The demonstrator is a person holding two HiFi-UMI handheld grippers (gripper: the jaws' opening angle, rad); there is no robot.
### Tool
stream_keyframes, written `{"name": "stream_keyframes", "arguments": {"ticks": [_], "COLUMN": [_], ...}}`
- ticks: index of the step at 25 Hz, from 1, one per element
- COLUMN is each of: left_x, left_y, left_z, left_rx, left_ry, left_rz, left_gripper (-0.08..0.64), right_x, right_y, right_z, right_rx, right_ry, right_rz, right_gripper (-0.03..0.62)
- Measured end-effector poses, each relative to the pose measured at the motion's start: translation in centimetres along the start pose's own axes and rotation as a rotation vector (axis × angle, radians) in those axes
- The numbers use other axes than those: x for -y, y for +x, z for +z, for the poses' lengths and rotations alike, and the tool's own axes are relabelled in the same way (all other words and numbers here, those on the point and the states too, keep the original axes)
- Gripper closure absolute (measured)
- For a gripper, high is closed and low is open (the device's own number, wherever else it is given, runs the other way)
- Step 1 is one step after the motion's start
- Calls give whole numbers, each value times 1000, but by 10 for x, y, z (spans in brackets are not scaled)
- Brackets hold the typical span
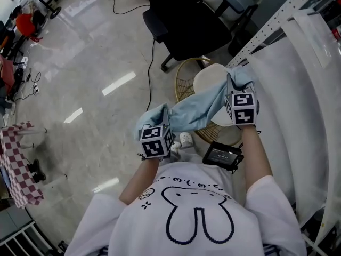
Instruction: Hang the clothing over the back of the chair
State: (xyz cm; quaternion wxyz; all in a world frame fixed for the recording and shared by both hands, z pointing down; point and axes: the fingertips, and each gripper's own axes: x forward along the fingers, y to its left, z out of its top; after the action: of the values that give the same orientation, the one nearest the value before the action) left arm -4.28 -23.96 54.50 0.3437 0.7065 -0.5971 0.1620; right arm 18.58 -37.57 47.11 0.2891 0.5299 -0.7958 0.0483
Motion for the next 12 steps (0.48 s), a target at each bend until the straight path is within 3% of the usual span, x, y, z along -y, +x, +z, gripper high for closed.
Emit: {"name": "stream_keyframes", "arguments": {"ticks": [4,12], "left_x": [-1,-1], "left_y": [10,18], "left_z": [-4,-8], "left_rx": [-15,-46], "left_ry": [-8,10], "left_rz": [7,18], "left_gripper": [537,537], "right_x": [-3,-45], "right_y": [32,68], "right_z": [-32,-93], "right_rx": [-91,-249], "right_ry": [92,86], "right_rz": [3,110], "right_gripper": [577,571]}}
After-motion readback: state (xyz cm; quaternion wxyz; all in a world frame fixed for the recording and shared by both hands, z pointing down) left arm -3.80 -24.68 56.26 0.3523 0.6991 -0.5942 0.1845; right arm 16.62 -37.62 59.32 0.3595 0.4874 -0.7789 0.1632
